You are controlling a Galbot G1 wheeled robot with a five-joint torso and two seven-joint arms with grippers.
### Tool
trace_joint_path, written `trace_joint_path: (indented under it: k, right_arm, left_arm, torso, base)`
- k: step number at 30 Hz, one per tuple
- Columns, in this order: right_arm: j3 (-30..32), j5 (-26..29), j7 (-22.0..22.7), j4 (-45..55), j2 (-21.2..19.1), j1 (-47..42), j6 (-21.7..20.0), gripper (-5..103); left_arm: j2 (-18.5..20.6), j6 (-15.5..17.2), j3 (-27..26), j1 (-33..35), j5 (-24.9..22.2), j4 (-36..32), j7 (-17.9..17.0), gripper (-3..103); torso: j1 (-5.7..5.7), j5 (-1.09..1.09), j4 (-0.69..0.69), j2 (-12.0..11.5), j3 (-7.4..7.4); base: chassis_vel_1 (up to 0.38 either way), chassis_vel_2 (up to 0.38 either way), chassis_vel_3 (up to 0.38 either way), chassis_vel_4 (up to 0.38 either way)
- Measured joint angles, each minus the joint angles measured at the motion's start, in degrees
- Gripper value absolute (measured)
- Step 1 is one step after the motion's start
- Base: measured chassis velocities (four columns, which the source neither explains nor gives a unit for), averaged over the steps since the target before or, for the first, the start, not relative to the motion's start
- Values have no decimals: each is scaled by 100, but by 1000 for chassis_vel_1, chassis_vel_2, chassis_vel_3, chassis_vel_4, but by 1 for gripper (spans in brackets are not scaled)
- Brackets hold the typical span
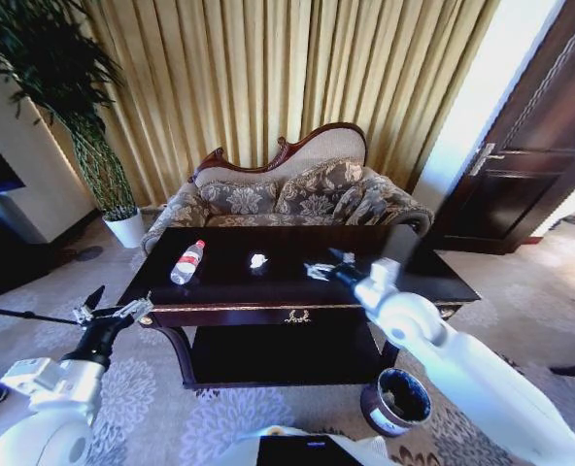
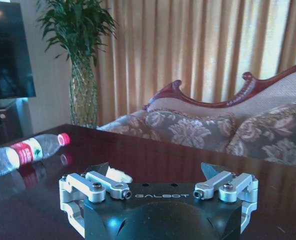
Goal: Move to the front of the table and place the trash on the table into the trash bin.
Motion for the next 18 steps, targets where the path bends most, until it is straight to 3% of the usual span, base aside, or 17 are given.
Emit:
trace_joint_path:
  k: [9, 18]
  right_arm:
    - [-1089, 194, 147, -684, 481, 1289, -46, 100]
    - [-1945, 733, 842, -1332, 1199, 1956, -369, 100]
  left_arm:
    - [-50, -29, 18, 43, 99, 0, 1, 100]
    - [-79, -60, -7, 59, 130, 0, 2, 100]
  torso:
    - [-1, 0, 0, 0, -1]
    - [-1, 1, 0, 0, -1]
  base:
    - [0, 0, 0, 0]
    - [0, 0, 0, 0]
